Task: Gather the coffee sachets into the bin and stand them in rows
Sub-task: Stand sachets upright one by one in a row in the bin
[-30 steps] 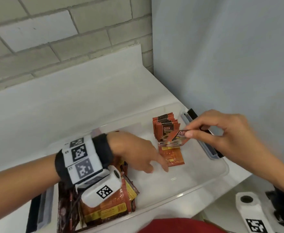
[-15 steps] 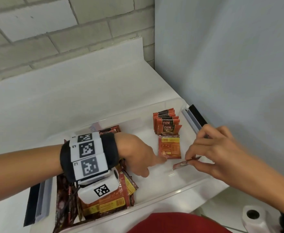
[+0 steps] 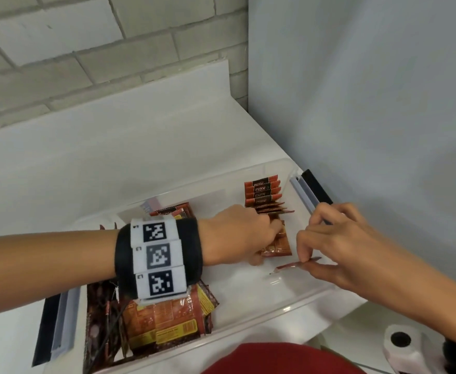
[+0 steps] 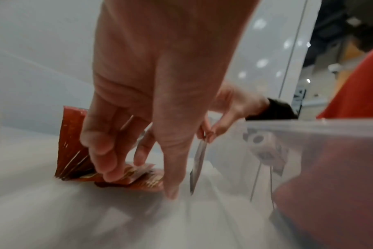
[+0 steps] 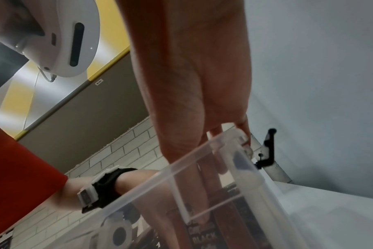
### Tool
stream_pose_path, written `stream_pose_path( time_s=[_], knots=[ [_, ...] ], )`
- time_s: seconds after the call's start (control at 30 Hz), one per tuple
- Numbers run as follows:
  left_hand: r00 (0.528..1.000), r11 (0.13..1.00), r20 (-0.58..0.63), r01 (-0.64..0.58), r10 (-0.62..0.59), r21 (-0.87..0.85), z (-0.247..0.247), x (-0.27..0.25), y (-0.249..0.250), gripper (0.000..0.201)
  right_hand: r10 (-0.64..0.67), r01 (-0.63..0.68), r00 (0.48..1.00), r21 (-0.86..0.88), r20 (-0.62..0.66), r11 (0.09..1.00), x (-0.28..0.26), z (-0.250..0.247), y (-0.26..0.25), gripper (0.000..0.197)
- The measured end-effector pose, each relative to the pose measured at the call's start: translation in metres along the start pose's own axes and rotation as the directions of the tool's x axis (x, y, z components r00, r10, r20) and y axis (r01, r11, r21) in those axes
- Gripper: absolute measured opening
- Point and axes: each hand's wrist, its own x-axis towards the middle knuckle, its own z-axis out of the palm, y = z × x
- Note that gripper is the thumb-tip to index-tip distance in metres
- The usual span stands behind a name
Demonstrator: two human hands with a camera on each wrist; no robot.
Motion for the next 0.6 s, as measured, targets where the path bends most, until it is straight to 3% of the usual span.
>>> stream_pose_path(
  time_s=[0.17,0.3,0.4,0.53,0.6],
  knots=[
    [0.997,0.995,-0.071,-0.002,0.009,0.104,-0.002,0.001,0.010,0.025,-0.010,0.011,0.999,0.021,-0.037,1.000,0.001,0.001,-0.001,0.032],
    [0.993,0.995,-0.116,0.037,-0.026,0.096,-0.009,0.004,0.008,0.023,-0.018,0.019,0.998,0.017,-0.058,1.000,0.000,0.004,0.000,0.033],
    [0.973,0.988,-0.189,0.145,-0.134,0.049,-0.017,0.006,-0.002,0.026,-0.019,0.019,0.997,-0.002,-0.081,1.000,0.003,0.003,0.002,0.031],
    [0.921,0.951,-0.237,0.293,-0.309,-0.101,-0.023,0.007,-0.019,0.025,-0.038,0.031,0.993,-0.061,-0.111,0.998,0.017,-0.003,0.010,0.012],
    [0.899,0.929,-0.248,0.322,-0.361,-0.186,-0.021,0.006,-0.025,0.025,-0.053,0.042,0.989,-0.083,-0.137,0.996,0.029,-0.009,0.015,0.015]
  ],
)
